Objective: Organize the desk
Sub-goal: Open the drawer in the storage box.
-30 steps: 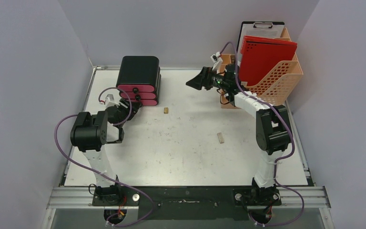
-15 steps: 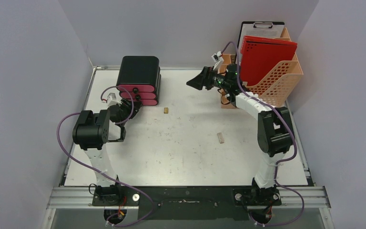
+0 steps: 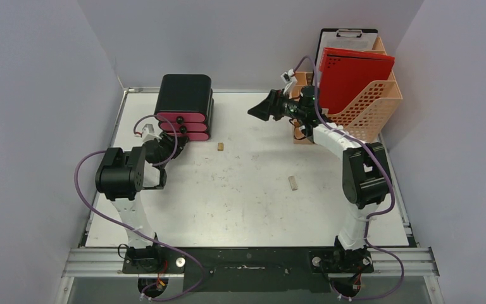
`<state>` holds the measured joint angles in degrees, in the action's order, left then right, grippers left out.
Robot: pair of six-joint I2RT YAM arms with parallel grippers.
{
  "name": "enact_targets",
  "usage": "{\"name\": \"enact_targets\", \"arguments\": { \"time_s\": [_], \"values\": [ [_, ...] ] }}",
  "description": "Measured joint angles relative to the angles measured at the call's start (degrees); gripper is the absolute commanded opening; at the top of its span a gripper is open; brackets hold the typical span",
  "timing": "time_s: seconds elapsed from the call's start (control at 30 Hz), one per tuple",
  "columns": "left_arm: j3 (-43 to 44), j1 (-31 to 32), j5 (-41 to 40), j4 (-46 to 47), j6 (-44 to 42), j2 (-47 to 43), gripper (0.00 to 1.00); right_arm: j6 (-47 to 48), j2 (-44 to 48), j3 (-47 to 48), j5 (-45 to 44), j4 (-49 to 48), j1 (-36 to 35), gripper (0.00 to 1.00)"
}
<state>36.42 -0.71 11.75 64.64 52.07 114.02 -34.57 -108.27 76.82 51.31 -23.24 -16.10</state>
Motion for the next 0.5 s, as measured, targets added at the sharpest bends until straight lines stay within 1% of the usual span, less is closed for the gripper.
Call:
{"name": "enact_targets", "arguments": {
  "time_s": [0.13,0.2,0.33,0.5],
  "values": [
    [-2.4,-0.2,0.6,-2.1,-0.7,-3.0,0.24,2.1,0.0,-0.7,-0.1,0.9,-0.2,0.9],
    [-3.9,-0.3,1.0,-3.8,-1.5,-5.2,0.24,4.7,0.0,-1.0,-0.6,2.3,-0.7,0.9],
    [-6.1,-0.8,2.5,-7.5,-3.0,-9.0,0.25,11.9,0.0,-1.2,-2.5,6.3,-3.0,0.9],
    [-8.7,-1.3,4.1,-12.7,-5.1,-14.0,0.26,22.9,0.0,-1.2,-5.9,13.0,-8.8,0.9]
  ]
}}
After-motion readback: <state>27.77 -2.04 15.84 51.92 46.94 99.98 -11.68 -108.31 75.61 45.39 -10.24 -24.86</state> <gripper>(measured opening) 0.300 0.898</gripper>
